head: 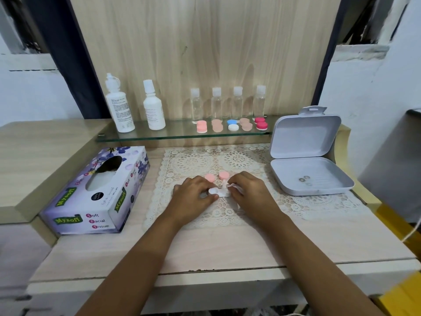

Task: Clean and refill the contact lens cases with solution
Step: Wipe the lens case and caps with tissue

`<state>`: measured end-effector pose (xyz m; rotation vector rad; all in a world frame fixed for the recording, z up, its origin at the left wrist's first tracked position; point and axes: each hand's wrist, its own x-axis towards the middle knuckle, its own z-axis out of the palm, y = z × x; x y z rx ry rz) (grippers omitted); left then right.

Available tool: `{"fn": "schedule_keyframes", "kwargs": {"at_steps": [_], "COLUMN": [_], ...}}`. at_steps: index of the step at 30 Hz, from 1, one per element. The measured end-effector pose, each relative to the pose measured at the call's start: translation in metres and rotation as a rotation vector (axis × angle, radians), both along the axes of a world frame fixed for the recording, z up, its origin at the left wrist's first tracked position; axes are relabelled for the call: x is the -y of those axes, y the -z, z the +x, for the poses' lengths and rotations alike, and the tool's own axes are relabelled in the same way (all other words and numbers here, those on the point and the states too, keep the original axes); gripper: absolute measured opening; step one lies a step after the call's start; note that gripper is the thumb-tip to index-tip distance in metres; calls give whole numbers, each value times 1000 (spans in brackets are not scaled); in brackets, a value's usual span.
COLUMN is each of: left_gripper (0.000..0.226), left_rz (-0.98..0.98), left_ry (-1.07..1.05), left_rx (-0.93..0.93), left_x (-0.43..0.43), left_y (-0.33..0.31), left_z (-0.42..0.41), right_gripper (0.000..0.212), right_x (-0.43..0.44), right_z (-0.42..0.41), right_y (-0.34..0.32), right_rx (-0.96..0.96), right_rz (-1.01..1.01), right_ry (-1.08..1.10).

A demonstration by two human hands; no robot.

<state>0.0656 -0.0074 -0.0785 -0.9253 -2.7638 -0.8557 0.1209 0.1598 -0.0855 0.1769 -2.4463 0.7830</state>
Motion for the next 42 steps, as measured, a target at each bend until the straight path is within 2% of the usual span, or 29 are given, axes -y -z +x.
{"fn": "schedule_keyframes", "kwargs": {"at_steps": [16,19,26,30,36,42], "left_gripper": [28,28,25,24,26,27], "left_rz": [-34,-35,-22,-12,-20,-40], "left_ry": [-14,-18,1,22,14,5], "left_rx": [-36,-47,-43,-23,-52,-72], "left_x": [-2,-2,-2,-1,-1,-2], "left_y": [2,2,3,2,2,2], "left_z": [0,0,-1,-3,0,0], "right_gripper": [26,35,26,28,33,28], "right_x": [2,2,-2,-2,2,4], "right_z": [3,1,1,3,4,1], "right_y": [-3,-5,-3,-4,-1,-3], "right_rx": [143,155,193,188,171,247], "right_rz": [145,166,111,84,200,295], "right_ry": [-34,-55,-53,-44,9,91]}}
